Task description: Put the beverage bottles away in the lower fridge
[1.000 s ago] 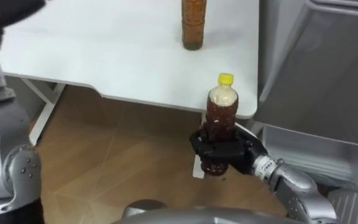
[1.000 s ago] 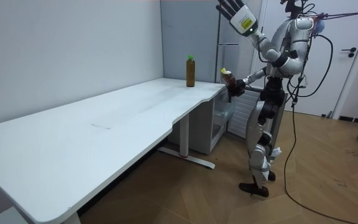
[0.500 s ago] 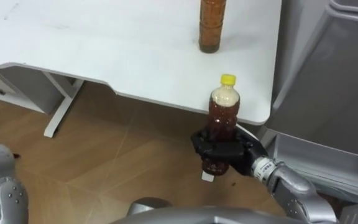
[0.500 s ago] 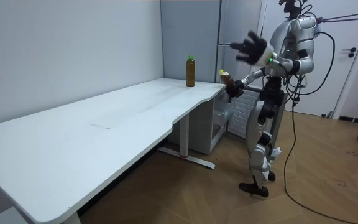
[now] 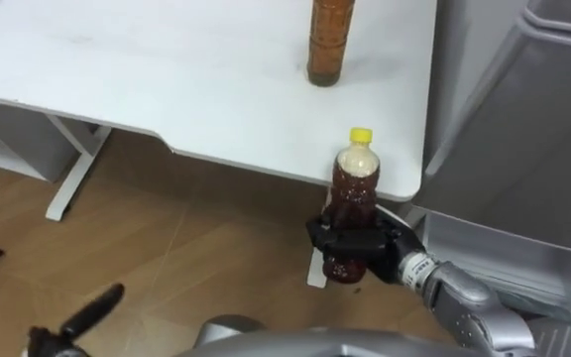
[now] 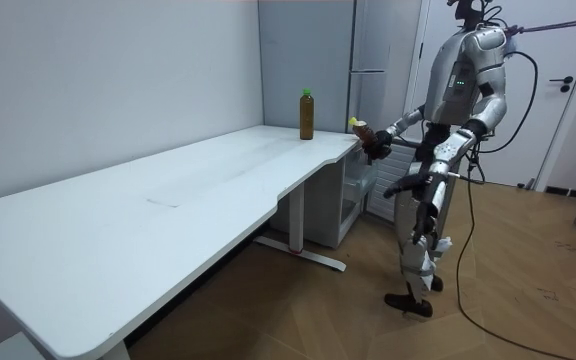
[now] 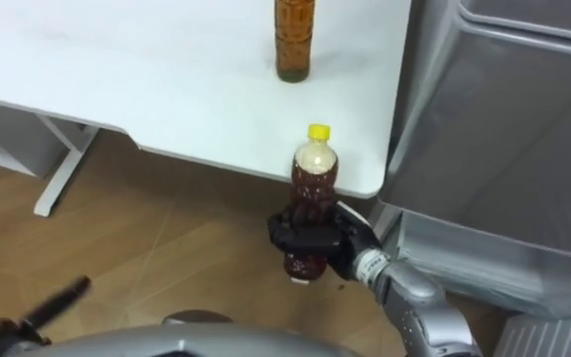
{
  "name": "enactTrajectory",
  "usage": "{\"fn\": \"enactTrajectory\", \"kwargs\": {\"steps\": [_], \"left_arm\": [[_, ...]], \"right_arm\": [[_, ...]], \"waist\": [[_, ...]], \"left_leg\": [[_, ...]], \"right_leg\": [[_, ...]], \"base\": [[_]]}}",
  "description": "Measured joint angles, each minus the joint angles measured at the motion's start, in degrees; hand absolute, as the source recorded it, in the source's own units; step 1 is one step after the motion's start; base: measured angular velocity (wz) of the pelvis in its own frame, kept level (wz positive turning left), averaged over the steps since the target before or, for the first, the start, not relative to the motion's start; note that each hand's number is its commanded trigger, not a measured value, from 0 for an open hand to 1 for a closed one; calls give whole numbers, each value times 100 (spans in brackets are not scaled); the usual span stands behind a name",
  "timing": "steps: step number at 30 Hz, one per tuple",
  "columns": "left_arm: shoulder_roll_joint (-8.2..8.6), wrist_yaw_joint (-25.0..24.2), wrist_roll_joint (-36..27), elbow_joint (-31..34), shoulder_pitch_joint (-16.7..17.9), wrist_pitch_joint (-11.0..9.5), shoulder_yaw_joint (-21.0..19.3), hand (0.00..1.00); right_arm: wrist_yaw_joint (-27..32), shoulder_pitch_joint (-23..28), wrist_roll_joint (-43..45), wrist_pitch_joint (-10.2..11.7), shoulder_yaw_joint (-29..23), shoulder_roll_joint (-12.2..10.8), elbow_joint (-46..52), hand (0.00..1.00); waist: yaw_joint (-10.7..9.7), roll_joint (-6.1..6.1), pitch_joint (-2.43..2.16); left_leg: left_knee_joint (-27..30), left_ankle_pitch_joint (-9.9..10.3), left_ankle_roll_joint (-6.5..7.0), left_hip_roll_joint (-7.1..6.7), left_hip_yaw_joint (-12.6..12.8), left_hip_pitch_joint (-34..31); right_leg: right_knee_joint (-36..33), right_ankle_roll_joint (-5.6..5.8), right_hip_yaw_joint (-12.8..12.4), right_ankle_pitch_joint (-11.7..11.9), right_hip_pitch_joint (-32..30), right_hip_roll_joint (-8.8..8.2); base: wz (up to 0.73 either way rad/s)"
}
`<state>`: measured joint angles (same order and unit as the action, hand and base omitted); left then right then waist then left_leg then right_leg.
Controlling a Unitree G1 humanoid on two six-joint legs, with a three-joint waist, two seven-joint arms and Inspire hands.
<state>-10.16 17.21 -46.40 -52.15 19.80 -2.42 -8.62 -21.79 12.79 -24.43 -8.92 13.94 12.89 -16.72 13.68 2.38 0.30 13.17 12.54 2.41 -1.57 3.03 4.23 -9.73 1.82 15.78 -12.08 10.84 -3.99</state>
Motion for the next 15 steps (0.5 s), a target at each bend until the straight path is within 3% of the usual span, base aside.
{"fn": "enactTrajectory", "kwargs": {"steps": [3,5,10,15], "left_arm": [[-6,-559,359,-1302,30,232,-12,0],[-1,-843,758,-1666,140,403,-10,0],[2,-1607,1705,-2284,120,840,174,0],[44,-1960,3095,-2494,-281,1121,580,0]], "right_arm": [[37,-11,30,-27,-169,71,-8,100],[3,-18,41,-46,-242,79,18,100],[-32,-44,139,-143,-378,80,21,100],[40,-96,268,-201,-570,61,44,100]], "waist": [[-139,12,1],[-212,-2,-3],[-402,-23,4],[-639,-25,3]], "left_leg": [[1,2,3,8,85,-26],[2,2,3,27,150,-71],[39,11,14,28,170,-69],[47,9,15,44,242,-52]], "right_leg": [[-4,0,-93,0,-21,5],[-16,-4,-132,2,-89,9],[-26,-4,-158,2,-97,3],[-42,-7,-275,-1,-123,17]], "base": [[-8],[-12],[-1],[-7]]}}
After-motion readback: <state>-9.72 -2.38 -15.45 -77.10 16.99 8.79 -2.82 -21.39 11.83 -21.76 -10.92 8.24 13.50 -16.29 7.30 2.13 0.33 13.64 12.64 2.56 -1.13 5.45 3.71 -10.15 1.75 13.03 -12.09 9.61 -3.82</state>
